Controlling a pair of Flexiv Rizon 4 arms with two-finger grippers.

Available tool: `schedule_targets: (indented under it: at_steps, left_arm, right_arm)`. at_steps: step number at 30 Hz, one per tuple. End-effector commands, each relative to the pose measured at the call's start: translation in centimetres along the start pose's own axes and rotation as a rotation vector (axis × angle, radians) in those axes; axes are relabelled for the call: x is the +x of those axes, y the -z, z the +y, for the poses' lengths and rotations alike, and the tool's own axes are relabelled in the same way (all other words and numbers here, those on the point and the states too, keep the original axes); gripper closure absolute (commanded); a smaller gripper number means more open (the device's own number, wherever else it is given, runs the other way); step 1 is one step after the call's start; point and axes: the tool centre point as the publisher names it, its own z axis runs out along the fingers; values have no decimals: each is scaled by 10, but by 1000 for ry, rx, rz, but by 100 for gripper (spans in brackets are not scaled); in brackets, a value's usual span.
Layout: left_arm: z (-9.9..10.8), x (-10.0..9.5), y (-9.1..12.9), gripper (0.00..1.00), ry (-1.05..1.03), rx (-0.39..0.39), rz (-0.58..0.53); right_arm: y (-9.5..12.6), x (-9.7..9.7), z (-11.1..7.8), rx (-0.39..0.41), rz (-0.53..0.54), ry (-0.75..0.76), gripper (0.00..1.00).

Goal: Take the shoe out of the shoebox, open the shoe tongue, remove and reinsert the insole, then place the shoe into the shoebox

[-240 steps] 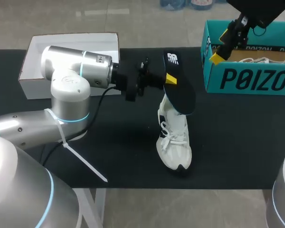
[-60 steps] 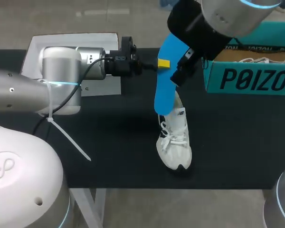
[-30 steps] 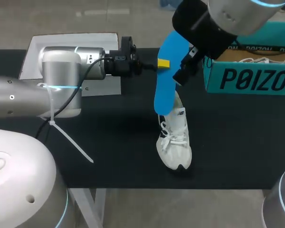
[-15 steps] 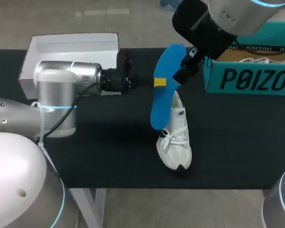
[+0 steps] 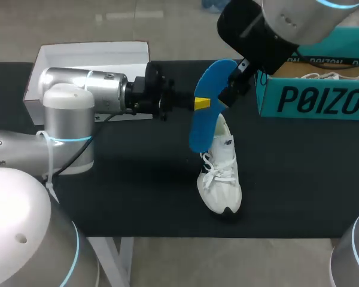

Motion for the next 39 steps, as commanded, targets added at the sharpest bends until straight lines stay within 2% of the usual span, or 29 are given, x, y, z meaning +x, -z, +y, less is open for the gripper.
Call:
schedule_targets:
  at_steps: [1, 30, 31, 34, 37, 39]
  left_arm:
    - [-16, -4, 6, 100, 4, 58, -54]
    - [-16, -4, 6, 100, 4, 58, -54]
    - [-23, -5, 9, 100, -107, 98, -82]
    - [-33, 3, 11, 100, -380, 97, -110]
    - [-33, 11, 12, 100, -562, 133, -98]
    - [-29, 16, 12, 100, -640, 117, -73]
  right_arm:
    - [-1, -1, 1, 3, 1, 0, 0]
    - [-1, -1, 1, 3, 1, 0, 0]
    - [-1, -1, 1, 3, 1, 0, 0]
    - [-1, -1, 1, 3, 1, 0, 0]
    - [-1, -1, 1, 3, 1, 0, 0]
    - [-1, -1, 1, 3, 1, 0, 0]
